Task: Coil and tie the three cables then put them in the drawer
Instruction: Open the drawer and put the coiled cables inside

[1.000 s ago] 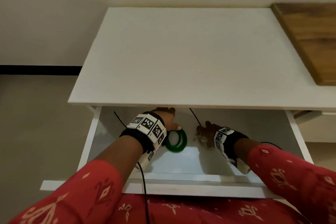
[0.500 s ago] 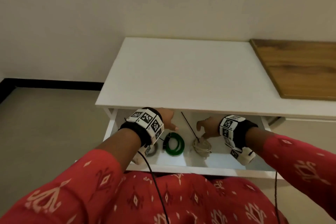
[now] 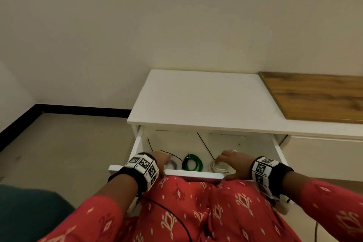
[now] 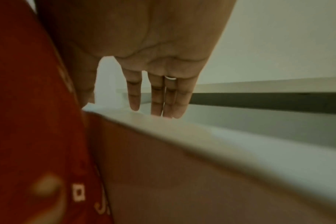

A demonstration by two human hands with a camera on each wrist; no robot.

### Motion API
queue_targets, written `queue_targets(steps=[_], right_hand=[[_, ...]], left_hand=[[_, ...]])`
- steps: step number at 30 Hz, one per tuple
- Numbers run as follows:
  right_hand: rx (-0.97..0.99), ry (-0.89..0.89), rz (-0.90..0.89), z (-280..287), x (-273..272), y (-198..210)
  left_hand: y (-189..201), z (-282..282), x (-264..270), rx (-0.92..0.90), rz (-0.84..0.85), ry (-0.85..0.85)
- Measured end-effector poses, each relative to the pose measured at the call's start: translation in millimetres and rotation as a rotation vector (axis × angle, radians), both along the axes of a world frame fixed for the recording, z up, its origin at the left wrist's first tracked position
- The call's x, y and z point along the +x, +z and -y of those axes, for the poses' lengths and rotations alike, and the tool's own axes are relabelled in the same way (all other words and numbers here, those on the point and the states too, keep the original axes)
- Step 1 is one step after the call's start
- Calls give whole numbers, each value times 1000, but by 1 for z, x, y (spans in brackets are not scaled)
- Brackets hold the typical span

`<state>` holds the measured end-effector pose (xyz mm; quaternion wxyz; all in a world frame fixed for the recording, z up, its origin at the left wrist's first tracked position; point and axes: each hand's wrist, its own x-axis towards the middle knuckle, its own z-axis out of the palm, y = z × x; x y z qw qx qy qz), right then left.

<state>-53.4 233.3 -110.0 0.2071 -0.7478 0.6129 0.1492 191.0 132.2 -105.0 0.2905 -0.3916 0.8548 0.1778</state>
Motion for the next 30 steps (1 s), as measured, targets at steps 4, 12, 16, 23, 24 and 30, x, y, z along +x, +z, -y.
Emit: queue_targets(steps=[4,12,16,23,24,30], right_hand=[[-56,-52,29,-10,-9,-4],[-242,-20,-21,-6,-9,-14],[-305,-97,8,5,-12,-19],[-391,-214,2,28,-31,-19],[-401,-230,12,30,-36,-18],[-402,-297,-29,53,-57,-17]], left_hand=[[-7,-9,7,-119,-10,31],[-22,3,3,-324,-56,117],[-24,17,0,-365,-64,130],[-13,43,-22,-498,-19,88],[-11,47,-27,-516,-15,80],[-11,67,-53,-562,-40,72]])
